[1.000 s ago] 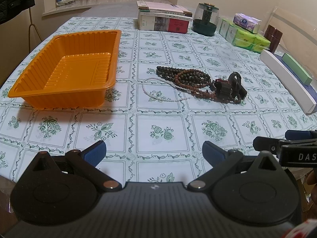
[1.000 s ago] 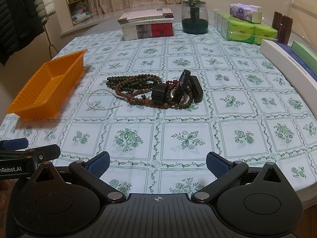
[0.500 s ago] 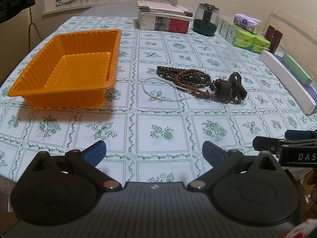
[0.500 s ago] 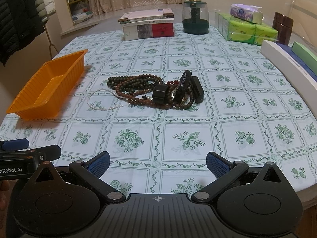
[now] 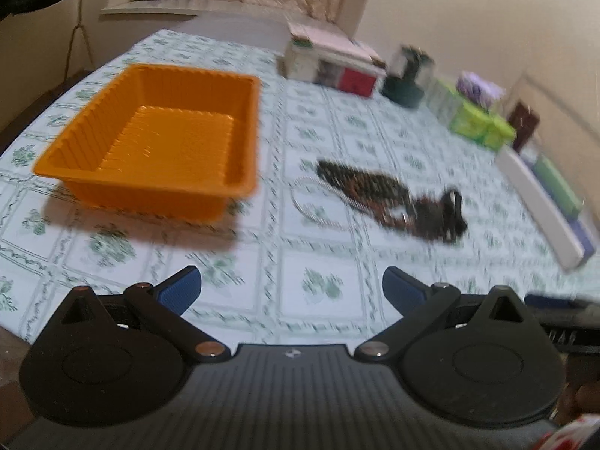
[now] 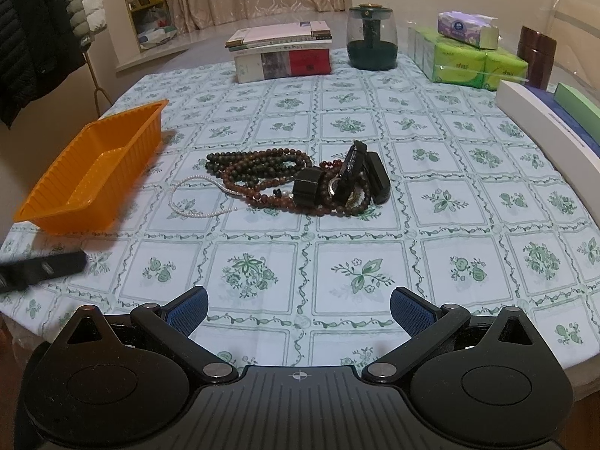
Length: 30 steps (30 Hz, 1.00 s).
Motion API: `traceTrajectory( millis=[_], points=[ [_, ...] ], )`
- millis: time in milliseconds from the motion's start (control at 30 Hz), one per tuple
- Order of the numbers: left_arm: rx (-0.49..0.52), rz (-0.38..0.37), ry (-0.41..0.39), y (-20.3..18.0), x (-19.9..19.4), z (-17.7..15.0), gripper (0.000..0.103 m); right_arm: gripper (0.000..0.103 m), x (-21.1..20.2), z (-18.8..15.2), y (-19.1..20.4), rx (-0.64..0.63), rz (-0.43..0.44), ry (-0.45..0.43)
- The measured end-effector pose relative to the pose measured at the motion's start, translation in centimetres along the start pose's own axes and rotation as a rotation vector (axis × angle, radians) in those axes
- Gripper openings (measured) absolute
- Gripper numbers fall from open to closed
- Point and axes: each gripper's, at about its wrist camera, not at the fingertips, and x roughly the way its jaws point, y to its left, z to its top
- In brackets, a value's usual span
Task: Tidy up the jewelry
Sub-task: 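Grasp the rim of the orange tray with the left gripper and lift it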
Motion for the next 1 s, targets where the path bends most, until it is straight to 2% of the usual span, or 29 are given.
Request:
traceTrajectory(
  millis=[133, 200, 367, 400, 433, 533, 667, 767, 800, 1000],
  points=[
    [-0.085, -0.031, -0.095, 4.1, -1.6, 1.9, 0.1, 0.103, 0.0, 0.4, 0.5, -0.005, 0.006, -0.015],
    [-0.112, -0.003, -0.143, 6.3, -2.2, 2.9, 0.097, 0.103, 0.3, 0.6, 0.6, -0.007, 0.011, -0.021],
    [-0.191, 0.073, -0.201, 12.2, -2.2, 5.0, 0.087, 0.103, 0.7, 1.1, 1.2, -0.017, 0.009, -0.027],
    [-0.199, 0.083, -0.211, 13.3, -2.0, 5.3, 0.08, 0.103, 0.9, 1.1, 1.3, -0.022, 0.006, -0.022],
    [-0.209, 0.096, -0.212, 14.4, -1.7, 5.6, 0.072, 0.103, 1.1, 1.2, 1.5, -0.026, 0.004, -0.015],
    [-0.241, 0.102, -0.196, 17.7, -0.7, 6.3, 0.062, 0.103, 1.7, 1.2, 1.8, -0.036, -0.003, 0.002],
    [-0.245, 0.131, -0.155, 20.3, 1.6, 6.6, 0.049, 0.103, 2.5, 1.4, 2.3, -0.047, -0.013, 0.015],
    [-0.253, 0.127, -0.126, 21.1, 3.0, 6.2, 0.041, 0.103, 3.2, 1.8, 2.7, -0.054, -0.021, 0.023],
    [-0.259, 0.113, -0.113, 21.4, 3.5, 6.2, 0.034, 0.102, 3.4, 1.9, 2.8, -0.058, -0.023, 0.029],
    [-0.275, 0.083, -0.091, 21.4, 5.2, 6.2, 0.022, 0.103, 5.0, 2.2, 3.4, -0.07, -0.031, 0.057]
  ],
)
